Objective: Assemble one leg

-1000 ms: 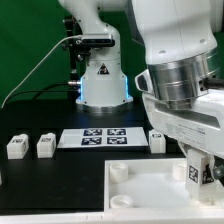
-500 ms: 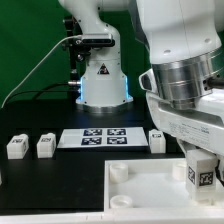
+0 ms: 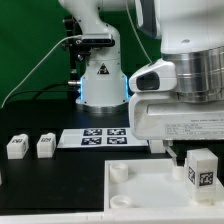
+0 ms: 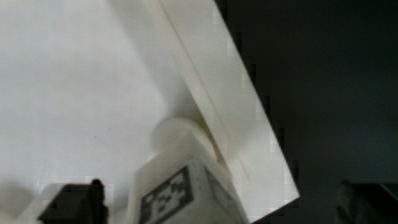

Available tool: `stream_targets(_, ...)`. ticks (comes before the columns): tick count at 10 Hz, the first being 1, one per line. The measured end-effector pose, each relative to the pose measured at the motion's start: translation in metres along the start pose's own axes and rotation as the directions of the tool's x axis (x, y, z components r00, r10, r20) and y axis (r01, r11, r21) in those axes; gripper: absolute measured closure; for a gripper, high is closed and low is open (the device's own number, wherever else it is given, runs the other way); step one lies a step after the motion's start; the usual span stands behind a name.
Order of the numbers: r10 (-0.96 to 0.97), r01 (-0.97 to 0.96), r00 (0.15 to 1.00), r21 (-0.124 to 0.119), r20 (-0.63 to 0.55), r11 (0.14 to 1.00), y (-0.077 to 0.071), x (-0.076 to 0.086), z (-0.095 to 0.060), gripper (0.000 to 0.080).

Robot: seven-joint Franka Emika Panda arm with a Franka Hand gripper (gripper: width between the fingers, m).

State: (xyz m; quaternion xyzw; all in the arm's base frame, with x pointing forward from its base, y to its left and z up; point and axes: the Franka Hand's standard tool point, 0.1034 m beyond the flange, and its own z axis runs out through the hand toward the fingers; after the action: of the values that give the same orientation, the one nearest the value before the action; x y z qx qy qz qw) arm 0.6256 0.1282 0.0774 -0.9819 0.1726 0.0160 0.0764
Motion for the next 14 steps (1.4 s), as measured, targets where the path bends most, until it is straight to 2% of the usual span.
stream_targets(1,-0.054,0.054,0.999,0.000,0.000,0.999,0.000,0.000,0.000,0.0150)
stream_targets(2,-0.216,0.216,0.976,-0.015,-0.002,0.976,0.002,0.001,0.000,0.0150)
stream_targets(3,-0.375,0.374,0.927,-0.047,-0.004,0.926,0.006,0.004,0.000,0.0150)
stream_targets(4,-0.485,0.484,0.874,-0.067,-0.003,0.872,0.007,0.009,-0.002,0.0150)
stream_targets(6,-0.470,0.469,0.882,-0.064,-0.006,0.881,0.006,0.009,-0.002,0.0150)
stream_targets(7,-0.470,0.469,0.883,-0.064,-0.006,0.881,0.006,0.009,-0.002,0.0252)
stream_targets(8,-0.370,0.369,0.929,-0.057,-0.012,0.928,0.005,0.008,-0.002,0.0252)
stream_targets(9,-0.274,0.273,0.962,-0.049,-0.016,0.961,0.003,0.007,-0.002,0.0430)
stream_targets(10,-0.195,0.194,0.981,-0.046,-0.020,0.980,0.004,0.008,-0.002,0.0430)
stream_targets(11,-0.061,0.061,0.998,-0.037,-0.025,0.997,0.005,0.008,-0.001,0.0501)
stream_targets(12,0.050,-0.050,0.998,-0.025,-0.029,0.998,0.006,0.009,-0.001,0.0501)
stream_targets(13,0.167,-0.167,0.986,-0.006,-0.029,0.986,0.007,0.010,-0.001,0.0501)
stream_targets(14,0.329,-0.328,0.944,0.024,-0.025,0.944,0.009,0.012,-0.001,0.0501)
